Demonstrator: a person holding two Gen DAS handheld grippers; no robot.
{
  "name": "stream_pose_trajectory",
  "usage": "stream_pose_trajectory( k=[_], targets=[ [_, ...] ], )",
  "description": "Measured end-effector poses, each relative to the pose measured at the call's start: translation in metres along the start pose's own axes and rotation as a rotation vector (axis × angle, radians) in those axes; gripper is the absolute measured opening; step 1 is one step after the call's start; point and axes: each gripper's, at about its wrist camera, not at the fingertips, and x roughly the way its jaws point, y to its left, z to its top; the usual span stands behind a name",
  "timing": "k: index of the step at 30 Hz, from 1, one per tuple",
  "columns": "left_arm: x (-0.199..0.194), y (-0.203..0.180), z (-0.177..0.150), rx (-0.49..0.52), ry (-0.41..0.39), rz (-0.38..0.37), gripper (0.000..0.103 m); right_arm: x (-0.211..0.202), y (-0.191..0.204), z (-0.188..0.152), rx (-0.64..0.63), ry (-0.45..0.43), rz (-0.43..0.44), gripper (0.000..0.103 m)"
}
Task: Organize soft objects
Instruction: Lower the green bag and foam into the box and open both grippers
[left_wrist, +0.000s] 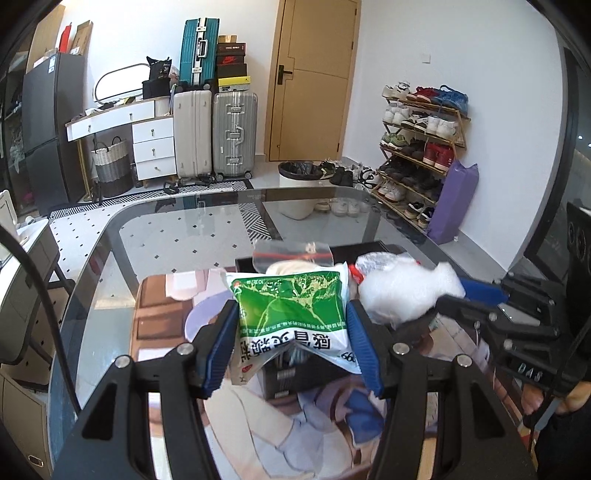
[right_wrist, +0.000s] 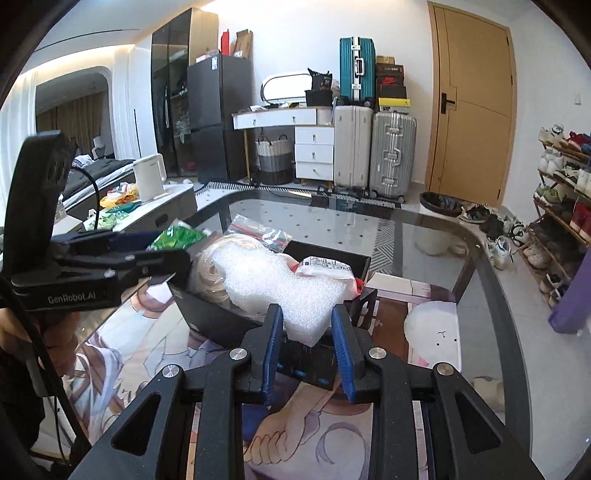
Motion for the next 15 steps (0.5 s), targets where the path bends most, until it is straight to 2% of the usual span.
stream_pose_trajectory(
  k=[7,15],
  targets=[
    [0.025,-0.004,0.011,0.006,0.013,0.009,0.058,0.023,0.008,0.003,-0.050,0.041,-0.023,0.028],
    [0.040,-0.007,0.010,0.016,0.029,0.002,0.058,0.036,0.007,0.007,-0.059,0.049,-0.023,0.028]
  ],
)
